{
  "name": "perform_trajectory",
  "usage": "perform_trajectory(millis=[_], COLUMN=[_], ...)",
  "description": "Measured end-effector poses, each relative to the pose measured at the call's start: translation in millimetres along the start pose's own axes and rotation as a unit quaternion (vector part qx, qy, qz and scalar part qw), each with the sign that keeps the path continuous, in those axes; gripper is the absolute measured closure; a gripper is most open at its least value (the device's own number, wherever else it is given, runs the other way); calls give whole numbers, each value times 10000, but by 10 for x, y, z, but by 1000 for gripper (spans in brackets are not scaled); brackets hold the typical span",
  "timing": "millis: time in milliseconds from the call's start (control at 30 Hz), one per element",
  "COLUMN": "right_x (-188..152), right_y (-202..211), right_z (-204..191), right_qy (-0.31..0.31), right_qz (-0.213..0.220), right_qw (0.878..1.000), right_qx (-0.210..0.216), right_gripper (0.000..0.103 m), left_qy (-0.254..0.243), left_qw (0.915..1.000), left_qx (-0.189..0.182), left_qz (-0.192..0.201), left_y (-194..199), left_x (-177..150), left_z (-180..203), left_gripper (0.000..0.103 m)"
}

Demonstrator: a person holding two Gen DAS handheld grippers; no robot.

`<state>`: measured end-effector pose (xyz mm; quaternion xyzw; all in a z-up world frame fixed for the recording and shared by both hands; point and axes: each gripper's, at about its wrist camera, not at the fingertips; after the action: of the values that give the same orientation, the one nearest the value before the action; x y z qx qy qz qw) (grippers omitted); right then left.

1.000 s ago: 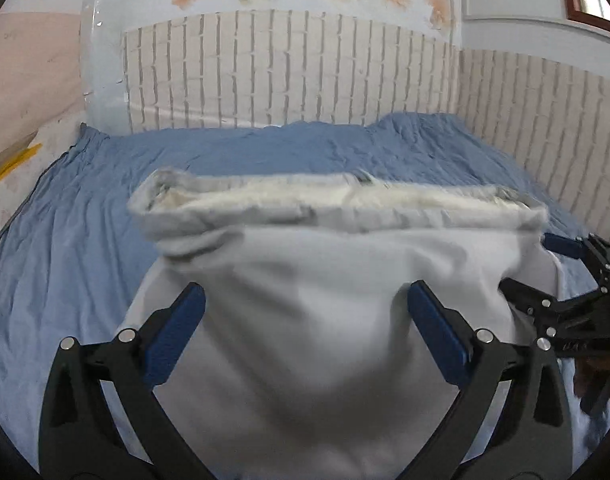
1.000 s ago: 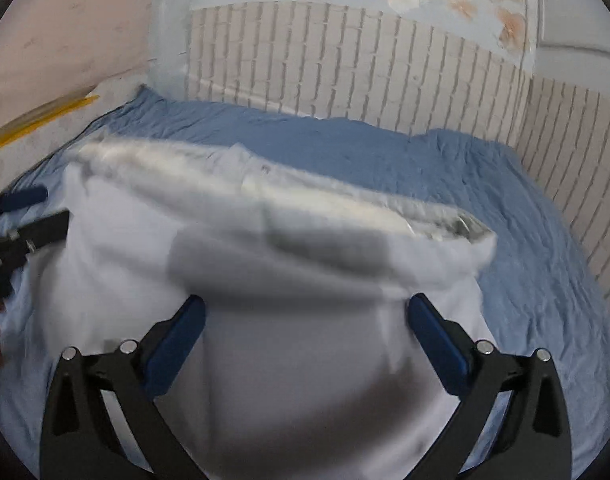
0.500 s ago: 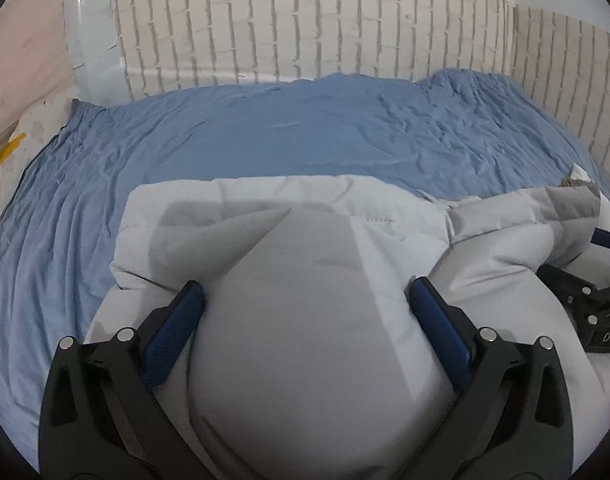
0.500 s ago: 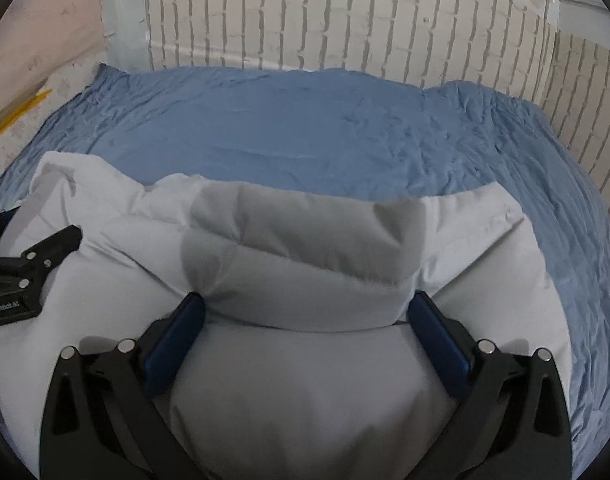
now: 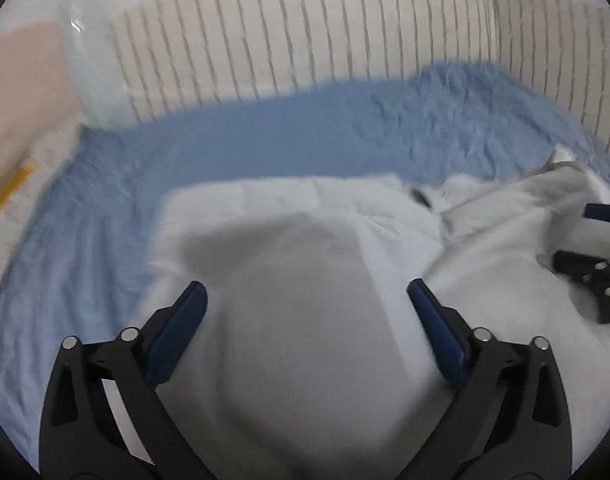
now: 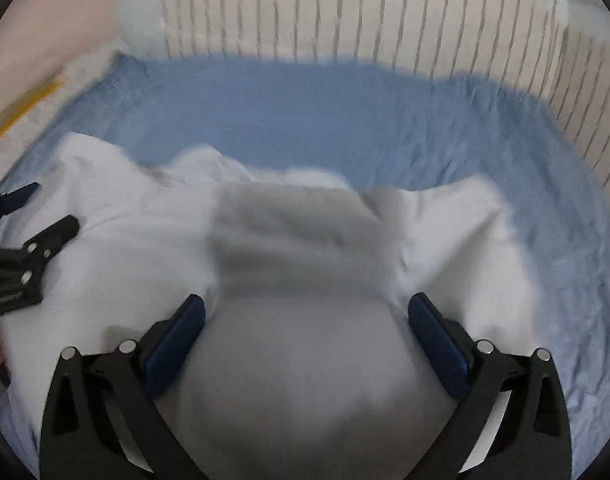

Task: Fold large clothes

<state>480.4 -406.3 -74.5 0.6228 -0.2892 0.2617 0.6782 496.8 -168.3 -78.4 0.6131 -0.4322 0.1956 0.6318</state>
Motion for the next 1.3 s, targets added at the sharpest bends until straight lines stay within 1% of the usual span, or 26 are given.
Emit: perform_trajectory(millis=[33,100,133,200,233,300,367,433,467,500,567,633,700,733,800,833,867,900,933,967,1000,1067,1100,1167,1233,1300], right_x=[-155,-476,-736,-1245,-1429,-1816,-2055,-2227,-2300,-2363,-2423,-2469,-2503,-2518,-2515,-2498,-2511,-2553,-2581,-2599,-2600,-2612,-2632,-2684,-2747,-2775], right_y=[282,683,926,1357,1516,1887,2165,2476,2634,2748,2853,2996,3159,3209,3291,3290,3374,3532,3651,3734,3759,3811,3866,3934,4004,4016], right_z=[-8,-19,-36,-84,-103,-197,-291,-402,-424,-432,-388,-367,-357,-367,-374,-382,-382,-347,-339,-339,-348,-364,-352,-296,-158,-9], right_qy=[39,21,-45,-297,-411,-593,-532,-406,-373,-375,-491,-675,-844,-887,-972,-1057,-1119,-1208,-1245,-1235,-1157,-979,-892,-901,-1144,-1522], right_qz=[273,518,569,660,719,842,906,1070,1198,1294,1337,1473,1687,1707,1593,1342,1385,1681,1857,1906,1827,1799,1848,1896,1945,1934], right_qw=[9996,9986,9983,9973,9965,9947,9943,9933,9921,9909,9896,9865,9818,9809,9805,9820,9801,9756,9720,9704,9715,9707,9678,9647,9608,9579], right_qx=[24,84,132,86,72,62,167,132,60,-54,-183,-229,-204,-296,-615,-804,-873,-733,-719,-825,-970,-1257,-1460,-1590,-1609,-1478], right_gripper=[2,2,2,2,2,2,2,2,2,2,2,2,2,2,2,2,2,2,2,2,2,2,2,2,2,2], left_qy=[-49,44,266,697,835,1132,1234,1001,824,748,877,1232,1400,1513,1758,1748,1652,1524,1349,1184,964,582,476,463,692,1046], left_qw=[9991,9969,9946,9912,9900,9851,9811,9815,9830,9834,9826,9803,9810,9795,9757,9765,9788,9812,9843,9868,9894,9921,9923,9925,9922,9900], left_qx=[141,149,105,-2,-19,136,283,380,400,388,235,116,209,244,304,328,388,420,496,553,612,678,704,684,637,621], left_qz=[396,776,993,1125,1138,1291,1462,1589,1593,1607,1617,1537,1327,1309,1275,1218,1147,1105,1024,956,896,885,903,904,814,715], left_y=[362,883,1242,1747,1925,2359,2745,3076,3158,3305,3513,3550,3496,3518,3553,3508,3485,3468,3432,3382,3346,3304,3298,3286,3269,3245], left_x=[-127,-357,-543,-858,-985,-1315,-1603,-1813,-1870,-1938,-2047,-2130,-2191,-2216,-2296,-2288,-2276,-2259,-2231,-2201,-2183,-2160,-2151,-2143,-2127,-2134], left_z=[48,95,128,155,178,282,377,443,528,515,452,441,452,425,378,402,452,500,567,648,730,863,904,894,777,636], left_gripper=[5,3,3,3,3,3,3,3,3,3,3,3,3,3,3,3,3,3,3,3,3,3,3,3,3,3])
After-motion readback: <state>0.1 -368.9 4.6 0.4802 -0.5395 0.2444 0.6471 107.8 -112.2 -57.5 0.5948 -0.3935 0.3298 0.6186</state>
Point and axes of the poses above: each gripper's, at about its wrist camera, not at the fingertips, and y roughly against the way its jaws point, z to its right, x to its top, and after that the axes turned 4 degrees about -x, right-handed
